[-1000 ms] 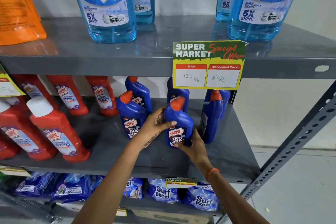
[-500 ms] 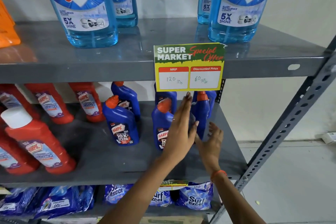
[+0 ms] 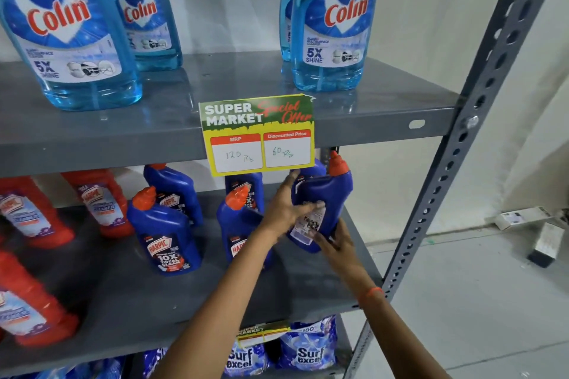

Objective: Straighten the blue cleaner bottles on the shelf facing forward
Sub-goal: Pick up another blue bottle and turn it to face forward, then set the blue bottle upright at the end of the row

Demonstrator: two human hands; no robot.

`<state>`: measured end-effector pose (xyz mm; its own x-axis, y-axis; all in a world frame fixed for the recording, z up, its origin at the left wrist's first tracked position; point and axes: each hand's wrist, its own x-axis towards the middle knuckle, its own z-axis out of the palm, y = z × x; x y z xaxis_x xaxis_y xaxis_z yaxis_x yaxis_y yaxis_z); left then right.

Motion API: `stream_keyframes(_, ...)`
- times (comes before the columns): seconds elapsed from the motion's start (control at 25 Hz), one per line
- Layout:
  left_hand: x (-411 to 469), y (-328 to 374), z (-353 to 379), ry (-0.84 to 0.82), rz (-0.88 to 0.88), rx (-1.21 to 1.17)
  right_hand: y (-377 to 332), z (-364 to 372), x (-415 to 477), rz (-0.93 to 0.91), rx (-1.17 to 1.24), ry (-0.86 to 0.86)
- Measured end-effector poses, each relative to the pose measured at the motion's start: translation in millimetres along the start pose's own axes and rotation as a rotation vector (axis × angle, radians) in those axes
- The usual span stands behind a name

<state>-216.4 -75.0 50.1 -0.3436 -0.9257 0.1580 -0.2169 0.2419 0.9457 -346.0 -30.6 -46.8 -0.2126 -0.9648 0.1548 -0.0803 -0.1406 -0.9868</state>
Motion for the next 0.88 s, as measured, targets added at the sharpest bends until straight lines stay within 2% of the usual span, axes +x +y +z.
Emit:
stream_keyframes(0.08,10,4,-7,-0.132,-0.013,-0.071,-14,-8,-2,-0.006,0.009,-0.048)
stream_keyframes(0.16,14,3,-7,-0.128,0.015,-0.072,-23,-17,-2,0.007,0.004,-0.09)
stream_keyframes(0.28,6,-2,12,0.148,-0.01,-0.067,-31,-18,-4,0.031,-0.108,-0.044)
stream_keyframes(0.36,1,-5,27,0.353,-0.05,0.007,-28,-5,-6,0.061,-0.327,0.012)
stream_keyframes(0.44,-2,-7,38,0.458,-0.059,0.109,-22,11,-11,0.115,-0.542,0.036)
stream_keyframes(0.48,-4,-9,41,0.464,-0.049,0.132,-20,15,-13,0.122,-0.562,0.063)
stream_keyframes(0.56,-6,-14,41,0.384,-0.041,0.034,-12,11,-15,0.096,-0.391,0.092)
stream_keyframes(0.72,-3,-19,24,-0.053,-0.1,-0.585,-12,-3,-26,-0.022,-0.021,0.088)
stream_keyframes(0.8,-1,-22,19,-0.216,-0.177,-0.689,-13,-8,-28,-0.018,0.11,0.027)
stream_keyframes(0.88,4,-27,21,-0.187,-0.202,-0.659,-10,-11,-22,-0.006,0.14,0.014)
